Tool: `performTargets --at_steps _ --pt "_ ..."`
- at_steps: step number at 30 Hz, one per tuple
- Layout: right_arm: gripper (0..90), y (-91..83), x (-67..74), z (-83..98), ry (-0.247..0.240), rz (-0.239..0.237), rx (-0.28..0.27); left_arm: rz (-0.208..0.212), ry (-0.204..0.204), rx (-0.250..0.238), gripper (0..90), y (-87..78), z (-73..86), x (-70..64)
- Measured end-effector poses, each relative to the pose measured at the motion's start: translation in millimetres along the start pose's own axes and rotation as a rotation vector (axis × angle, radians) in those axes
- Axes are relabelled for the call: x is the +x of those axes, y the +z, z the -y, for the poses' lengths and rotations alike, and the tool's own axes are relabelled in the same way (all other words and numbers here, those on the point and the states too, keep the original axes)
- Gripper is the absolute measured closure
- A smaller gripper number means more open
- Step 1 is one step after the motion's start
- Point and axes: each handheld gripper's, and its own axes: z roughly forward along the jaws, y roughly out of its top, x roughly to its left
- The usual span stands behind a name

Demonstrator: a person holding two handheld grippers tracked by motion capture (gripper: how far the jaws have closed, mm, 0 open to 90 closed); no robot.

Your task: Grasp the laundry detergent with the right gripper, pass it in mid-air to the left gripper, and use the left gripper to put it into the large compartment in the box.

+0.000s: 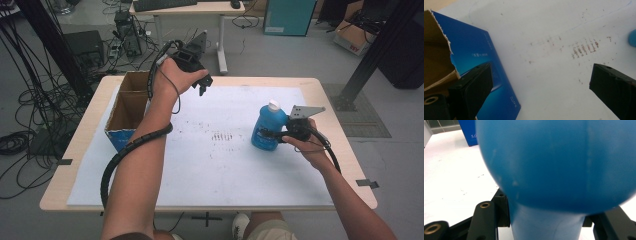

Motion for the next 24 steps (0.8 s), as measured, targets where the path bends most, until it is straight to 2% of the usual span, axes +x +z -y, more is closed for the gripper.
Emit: performTargets --at_steps 15,24 --pt "44.3 0.1 0.2 0.0 -0.002 0.001 -0.001 0.009 -0.003 0.004 5.5 4.7 -1.1 2.9" --pt "44.2 0.2 0.2 -0.3 -0.006 0.000 0.001 0.007 -0.008 0.000 5.5 1.9 0.0 4.9"
